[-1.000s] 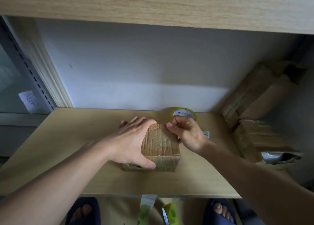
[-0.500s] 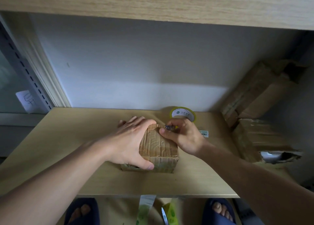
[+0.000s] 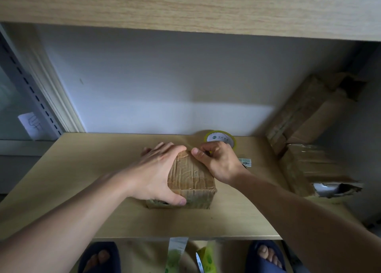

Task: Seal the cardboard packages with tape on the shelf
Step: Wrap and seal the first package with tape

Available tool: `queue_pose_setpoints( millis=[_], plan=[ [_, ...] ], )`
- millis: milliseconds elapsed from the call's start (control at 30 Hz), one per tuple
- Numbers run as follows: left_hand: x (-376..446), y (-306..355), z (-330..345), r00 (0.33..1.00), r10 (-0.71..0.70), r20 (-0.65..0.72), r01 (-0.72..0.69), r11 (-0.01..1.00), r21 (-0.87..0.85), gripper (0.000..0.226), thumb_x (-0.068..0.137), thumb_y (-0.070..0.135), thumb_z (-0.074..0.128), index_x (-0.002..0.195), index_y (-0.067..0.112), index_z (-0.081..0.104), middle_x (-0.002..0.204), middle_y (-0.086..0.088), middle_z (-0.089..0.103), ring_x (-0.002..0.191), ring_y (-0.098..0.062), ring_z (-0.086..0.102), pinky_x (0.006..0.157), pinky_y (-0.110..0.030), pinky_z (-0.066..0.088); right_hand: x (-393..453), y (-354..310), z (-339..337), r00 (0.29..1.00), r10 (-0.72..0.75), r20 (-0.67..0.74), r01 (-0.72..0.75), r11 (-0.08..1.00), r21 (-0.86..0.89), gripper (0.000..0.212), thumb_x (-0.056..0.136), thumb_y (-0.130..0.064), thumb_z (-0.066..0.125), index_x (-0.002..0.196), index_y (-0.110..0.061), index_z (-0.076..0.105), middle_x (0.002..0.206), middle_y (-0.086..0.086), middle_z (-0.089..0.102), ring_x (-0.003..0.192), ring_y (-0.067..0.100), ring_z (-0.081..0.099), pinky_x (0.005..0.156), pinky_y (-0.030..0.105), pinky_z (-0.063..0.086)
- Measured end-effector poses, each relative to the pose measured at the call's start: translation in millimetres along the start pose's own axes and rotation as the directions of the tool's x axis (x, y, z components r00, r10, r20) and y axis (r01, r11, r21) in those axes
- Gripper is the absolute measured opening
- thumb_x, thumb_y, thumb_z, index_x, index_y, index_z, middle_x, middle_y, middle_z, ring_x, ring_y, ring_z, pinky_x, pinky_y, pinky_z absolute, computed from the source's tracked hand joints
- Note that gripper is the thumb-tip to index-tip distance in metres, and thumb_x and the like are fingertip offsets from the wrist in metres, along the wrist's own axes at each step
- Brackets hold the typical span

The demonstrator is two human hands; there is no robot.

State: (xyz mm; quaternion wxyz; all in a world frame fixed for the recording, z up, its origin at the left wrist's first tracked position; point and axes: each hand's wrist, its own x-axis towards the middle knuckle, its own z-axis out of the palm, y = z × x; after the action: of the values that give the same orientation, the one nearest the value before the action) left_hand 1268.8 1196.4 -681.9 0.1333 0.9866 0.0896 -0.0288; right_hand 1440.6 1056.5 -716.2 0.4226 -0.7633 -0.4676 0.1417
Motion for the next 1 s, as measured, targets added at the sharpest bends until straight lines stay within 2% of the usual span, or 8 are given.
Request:
queue_pose_setpoints(
  millis=[67,300,400,500,567,700,867,1000],
  plan=[
    [0.1,0.5,-0.4,1.0,0.0,0.0,0.0,1.0,0.003,0.12,0.059,0.077,0.078,0.152,0.029,0.018,0.14,0.012,0.032,0.134,-0.012,0.029,0.115,-0.045,0.029,1.0,-1.3,-0.8,1.0,0.019,0.005,-0.019,0.999,-0.033,0.049,0.101,-0.042,0.06,0.053,-0.036,0.055,0.05,-0.011,0.043,0.056,0.008,0.038,0.056,0.025,0.03],
    [1.1,-3.4,4.9,1.0,-0.008,-0.026,0.008,1.0,-0.002,0.123,0.054,0.083,0.073,0.152,0.032,0.019,0.138,0.014,0.033,0.133,-0.01,0.031,0.113,-0.044,0.031,-0.2,-5.6,-2.8,0.999,0.043,0.031,-0.041,0.997,-0.063,0.052,0.105,-0.043,0.053,0.066,-0.009,0.056,0.061,-0.002,0.043,0.059,0.011,0.036,0.055,0.027,0.031],
    [1.8,-5.1,6.3,0.999,-0.001,-0.034,0.0,1.0,-0.028,0.121,0.052,0.084,0.072,0.15,0.034,0.022,0.137,0.016,0.034,0.131,-0.009,0.032,0.113,-0.043,0.032,-4.8,-2.5,-11.3,0.983,0.131,0.13,-0.155,0.97,0.189,0.047,0.108,-0.037,0.049,0.064,-0.023,0.057,0.062,-0.011,0.047,0.063,0.008,0.044,0.064,0.026,0.04],
    [1.7,-6.5,6.2,0.999,0.009,-0.036,-0.011,0.999,-0.049,0.121,0.051,0.082,0.073,0.151,0.035,0.023,0.14,0.015,0.034,0.133,-0.009,0.031,0.114,-0.041,0.031,-13.4,-0.1,-19.2,0.935,0.238,0.261,-0.327,0.865,0.381,0.032,0.108,-0.03,0.048,0.083,-0.021,0.065,0.065,-0.016,0.059,0.066,0.001,0.057,0.066,0.021,0.052],
    [1.5,-6.5,5.8,0.999,0.021,-0.036,-0.023,0.998,-0.054,0.121,0.051,0.082,0.073,0.151,0.035,0.023,0.141,0.016,0.033,0.134,-0.008,0.031,0.114,-0.04,0.031,-16.9,0.6,-18.9,0.927,0.244,0.285,-0.349,0.841,0.414,0.027,0.107,-0.028,0.051,0.094,-0.017,0.07,0.073,-0.009,0.065,0.07,0.001,0.062,0.067,0.021,0.056],
    [2.1,-6.1,6.0,0.999,0.021,-0.034,-0.022,0.998,-0.054,0.12,0.052,0.081,0.074,0.151,0.034,0.023,0.139,0.016,0.034,0.132,-0.008,0.032,0.114,-0.04,0.032,-15.0,-3.0,-10.7,0.961,0.231,0.151,-0.272,0.888,0.371,0.036,0.104,-0.034,0.058,0.079,-0.014,0.074,0.074,0.002,0.066,0.071,0.01,0.063,0.064,0.027,0.059],
    [1.8,-5.4,6.8,0.999,0.024,-0.033,-0.025,0.999,-0.028,0.12,0.053,0.082,0.073,0.15,0.033,0.023,0.134,0.016,0.034,0.129,-0.008,0.032,0.113,-0.043,0.033,-4.9,-9.1,-3.7,0.956,0.291,0.035,-0.285,0.892,0.352,0.049,0.091,-0.044,0.075,0.057,-0.012,0.057,0.047,-0.009,0.047,0.044,0.007,0.044,0.047,0.019,0.043],
    [2.4,-3.8,6.6,0.999,0.019,-0.029,-0.019,1.0,-0.013,0.122,0.053,0.083,0.072,0.151,0.033,0.021,0.136,0.015,0.034,0.132,-0.011,0.032,0.114,-0.045,0.032,2.3,-9.4,0.6,0.947,0.298,0.122,-0.321,0.907,0.273,0.047,0.091,-0.046,0.073,0.061,-0.018,0.051,0.05,-0.015,0.05,0.049,0.005,0.046,0.049,0.02,0.038]
  ],
)
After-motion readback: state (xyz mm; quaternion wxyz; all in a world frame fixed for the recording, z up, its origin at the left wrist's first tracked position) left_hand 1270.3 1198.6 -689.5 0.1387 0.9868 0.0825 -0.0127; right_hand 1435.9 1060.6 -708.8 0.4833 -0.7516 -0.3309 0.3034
